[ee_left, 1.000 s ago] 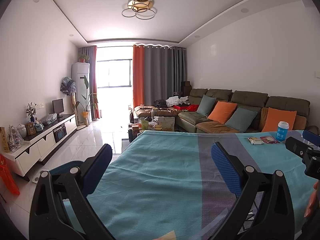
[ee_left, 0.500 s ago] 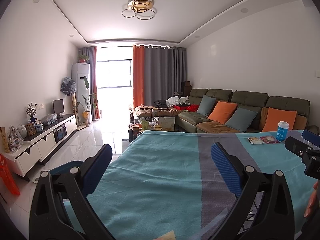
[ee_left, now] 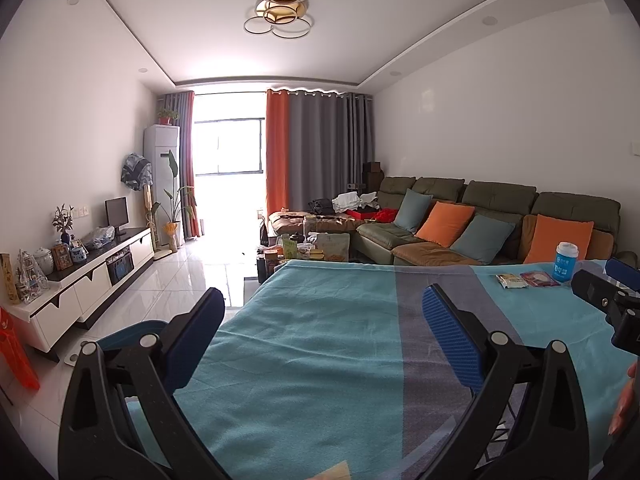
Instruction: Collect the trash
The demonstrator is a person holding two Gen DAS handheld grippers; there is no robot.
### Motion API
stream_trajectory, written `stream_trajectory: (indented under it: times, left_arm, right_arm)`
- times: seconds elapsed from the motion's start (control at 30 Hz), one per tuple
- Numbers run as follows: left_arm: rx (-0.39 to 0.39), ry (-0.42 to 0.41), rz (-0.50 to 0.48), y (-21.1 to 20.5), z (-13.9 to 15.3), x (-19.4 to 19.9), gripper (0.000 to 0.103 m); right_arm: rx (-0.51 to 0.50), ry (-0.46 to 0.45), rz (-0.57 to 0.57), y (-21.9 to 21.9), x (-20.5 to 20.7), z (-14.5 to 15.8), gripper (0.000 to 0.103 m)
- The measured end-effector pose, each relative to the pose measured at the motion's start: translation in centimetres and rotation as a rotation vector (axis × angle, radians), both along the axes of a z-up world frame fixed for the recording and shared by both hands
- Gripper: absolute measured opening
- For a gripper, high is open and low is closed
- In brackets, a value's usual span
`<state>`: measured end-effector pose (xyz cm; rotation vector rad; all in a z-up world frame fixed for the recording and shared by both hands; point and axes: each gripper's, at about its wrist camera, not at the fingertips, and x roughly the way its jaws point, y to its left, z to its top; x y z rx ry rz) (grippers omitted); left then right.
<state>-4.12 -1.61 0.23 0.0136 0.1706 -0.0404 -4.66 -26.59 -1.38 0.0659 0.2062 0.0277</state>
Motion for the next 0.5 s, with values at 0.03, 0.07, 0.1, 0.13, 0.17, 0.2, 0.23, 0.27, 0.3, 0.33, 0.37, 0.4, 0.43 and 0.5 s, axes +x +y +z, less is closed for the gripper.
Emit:
stream_trajectory:
  times: [0.03, 0.07, 0.1, 0.13, 0.17, 0.2, 0.23, 0.27, 0.3, 0.33, 0.37, 0.4, 0.43, 0.5]
  left_arm:
    - [-0.001, 0.001, -0.001, -0.03, 0.03, 0.02, 0.097]
    - [-0.001, 0.002, -0.002, -0.04, 0.04, 0.06, 0.097]
    - [-0.001, 0.002, -0.001, 0.03, 0.02, 0.08, 0.097]
    - [0.0, 0.002, -0.001, -0.01, 0.03, 0.07, 0.097]
    - [-0.001, 0.003, -0.002, -0.02, 0.03, 0.06, 0.097]
    - [-0.001, 0.003, -0.002, 0.06, 0.02, 0.07, 0.097]
    - [0.0, 0.002, -0.002, 0.0, 0.02, 0.07, 0.097]
    - [0.001, 0.003, -0.001, 0.01, 0.01, 0.08, 0.097]
    - [-0.001, 0.002, -0.001, -0.03, 0.02, 0.05, 0.097]
    - [-0.002, 0.003, -0.002, -0.02, 0.02, 0.06, 0.097]
    - [-0.001, 0.004, -0.002, 0.02, 0.01, 0.08, 0.097]
    - [0.0, 0.004, -0.002, 0.03, 0.0, 0.09, 0.097]
    - [0.0, 0.004, -0.002, -0.06, 0.02, 0.06, 0.097]
    - [0.001, 0.005, -0.003, -0.02, -0.01, 0.09, 0.097]
  right_arm:
    - [0.0, 0.001, 0.0, 0.01, 0.01, -0.01, 0.096]
    - [0.0, 0.001, -0.001, 0.03, 0.02, -0.04, 0.096]
    - [0.001, 0.0, 0.0, 0.02, 0.03, -0.04, 0.096]
    - [0.001, 0.002, 0.001, 0.04, 0.08, -0.05, 0.096]
    - [0.0, 0.002, 0.0, 0.03, 0.03, -0.06, 0.096]
    - [0.0, 0.002, 0.0, 0.09, 0.08, -0.1, 0.096]
    - [0.0, 0.003, -0.001, 0.04, -0.12, -0.12, 0.096]
    - [0.0, 0.003, -0.001, 0.05, -0.13, -0.12, 0.096]
    - [0.001, 0.003, -0.001, 0.08, -0.15, -0.15, 0.096]
    - [0.001, 0.003, 0.0, 0.07, -0.13, -0.15, 0.096]
    - [0.001, 0.005, -0.001, 0.08, -0.11, -0.16, 0.096]
    - [0.001, 0.006, -0.001, 0.06, -0.13, -0.19, 0.096]
    - [0.001, 0.004, -0.001, 0.08, -0.15, -0.21, 0.096]
    - [0.001, 0.006, 0.0, 0.05, -0.09, -0.19, 0.096]
